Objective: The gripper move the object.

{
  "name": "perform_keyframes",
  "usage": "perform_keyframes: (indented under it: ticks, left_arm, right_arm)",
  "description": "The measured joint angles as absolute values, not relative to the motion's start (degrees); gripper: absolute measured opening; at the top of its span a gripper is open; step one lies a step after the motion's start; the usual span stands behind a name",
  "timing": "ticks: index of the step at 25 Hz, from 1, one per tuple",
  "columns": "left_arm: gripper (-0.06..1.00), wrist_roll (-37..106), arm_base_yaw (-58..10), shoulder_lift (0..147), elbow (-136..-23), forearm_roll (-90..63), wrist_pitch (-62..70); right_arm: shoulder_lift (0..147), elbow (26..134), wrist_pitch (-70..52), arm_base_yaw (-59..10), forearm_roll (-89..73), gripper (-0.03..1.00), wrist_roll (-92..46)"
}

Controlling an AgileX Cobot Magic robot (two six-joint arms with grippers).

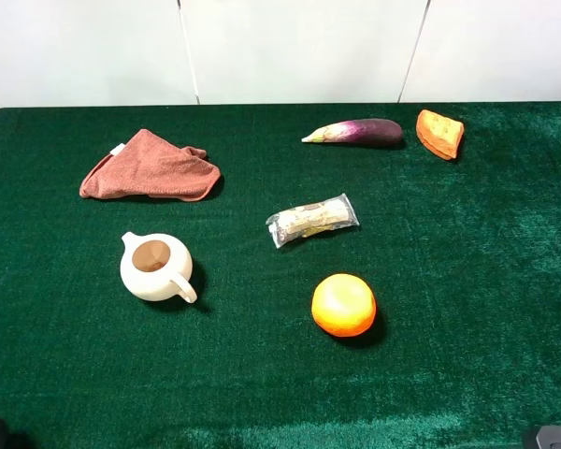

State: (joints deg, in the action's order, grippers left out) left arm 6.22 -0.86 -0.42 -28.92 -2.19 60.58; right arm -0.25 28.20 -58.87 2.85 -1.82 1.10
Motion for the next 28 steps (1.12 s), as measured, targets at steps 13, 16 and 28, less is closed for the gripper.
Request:
perform_keyframes:
  ticks: [13,16,28]
  left_arm:
    - [0.99,6.2,-0.9,-0.4,-28.9,-2.2,60.6]
    - [0.99,6.2,-0.9,-0.4,-28.9,-2.2,60.6]
    - [0.99,6.2,-0.9,-0.4,-28.9,-2.2,60.6]
  right_arm:
    - [-0.2,28.2,-58.9,2.9,-1.8,0.69,1.1]
    - [-0.2,28.2,-58.9,2.9,-1.8,0.69,1.1]
    - [-0.4,28.2,-58.9,2.9,-1.8,0.69,1.1]
